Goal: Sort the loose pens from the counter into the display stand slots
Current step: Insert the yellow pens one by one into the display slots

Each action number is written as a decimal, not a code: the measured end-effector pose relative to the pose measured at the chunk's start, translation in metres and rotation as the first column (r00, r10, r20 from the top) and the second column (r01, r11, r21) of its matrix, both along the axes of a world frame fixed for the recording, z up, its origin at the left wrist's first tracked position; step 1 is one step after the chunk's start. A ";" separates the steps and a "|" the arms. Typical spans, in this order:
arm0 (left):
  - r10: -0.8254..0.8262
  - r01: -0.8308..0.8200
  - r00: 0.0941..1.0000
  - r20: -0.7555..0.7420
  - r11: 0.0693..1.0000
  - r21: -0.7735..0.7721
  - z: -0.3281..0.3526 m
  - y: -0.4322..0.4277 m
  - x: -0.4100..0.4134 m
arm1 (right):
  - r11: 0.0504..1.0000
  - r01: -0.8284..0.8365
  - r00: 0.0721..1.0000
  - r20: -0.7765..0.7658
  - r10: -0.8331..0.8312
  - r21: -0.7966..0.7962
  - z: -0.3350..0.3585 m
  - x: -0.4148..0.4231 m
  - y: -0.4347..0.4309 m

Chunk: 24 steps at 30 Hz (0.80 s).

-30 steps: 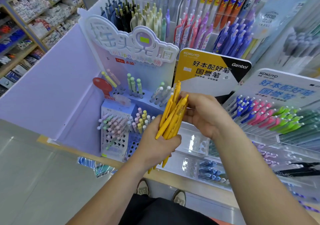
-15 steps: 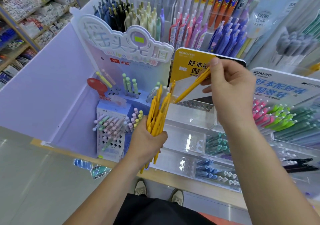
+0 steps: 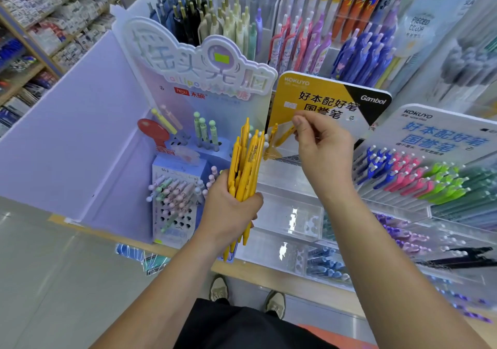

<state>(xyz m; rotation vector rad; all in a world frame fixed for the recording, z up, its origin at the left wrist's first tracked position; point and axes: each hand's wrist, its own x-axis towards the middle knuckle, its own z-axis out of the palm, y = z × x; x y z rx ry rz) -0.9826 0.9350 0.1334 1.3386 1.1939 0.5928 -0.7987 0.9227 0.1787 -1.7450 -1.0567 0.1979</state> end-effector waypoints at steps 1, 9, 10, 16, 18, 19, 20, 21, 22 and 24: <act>-0.003 0.003 1.000 0.002 1.000 -0.005 0.000 0.001 0.000 | 1.000 -0.006 1.000 0.020 0.007 -0.009 0.000 0.001 0.002; -0.014 0.019 0.996 0.085 0.998 -0.060 0.007 0.005 -0.001 | 0.984 -0.106 0.976 0.176 0.130 -0.141 0.000 0.007 0.002; -0.015 0.024 0.994 0.104 0.996 -0.082 0.008 0.005 0.000 | 0.978 -0.119 0.972 0.182 0.150 -0.173 -0.003 0.005 0.004; -0.049 0.077 0.981 0.190 0.987 -0.142 0.009 0.002 0.003 | 0.995 -0.003 0.995 -0.100 -0.008 -0.104 -0.013 -0.007 0.014; -0.052 0.081 0.979 0.195 0.986 -0.143 0.009 0.002 0.003 | 0.994 -0.010 0.999 -0.035 0.006 -0.106 -0.014 -0.006 0.015; -0.048 0.078 0.979 0.199 0.986 -0.145 0.009 0.002 0.004 | 0.993 -0.012 1.000 -0.010 0.011 -0.114 -0.014 -0.006 0.015; -0.041 0.074 0.977 0.207 0.986 -0.151 0.009 0.002 0.004 | 0.992 -0.019 1.000 0.012 0.020 -0.121 -0.015 -0.005 0.016; -0.035 0.070 0.976 0.216 0.985 -0.158 0.009 0.002 0.004 | 0.992 -0.027 0.999 0.026 0.030 -0.126 -0.016 -0.003 0.017; -0.032 0.070 0.974 0.223 0.984 -0.162 0.009 0.002 0.005 | 0.991 -0.036 0.999 0.035 0.041 -0.132 -0.017 -0.001 0.017; -0.040 0.078 0.973 0.226 0.984 -0.160 0.010 0.001 0.006 | 0.987 -0.062 0.997 0.034 0.067 -0.146 -0.017 0.004 0.016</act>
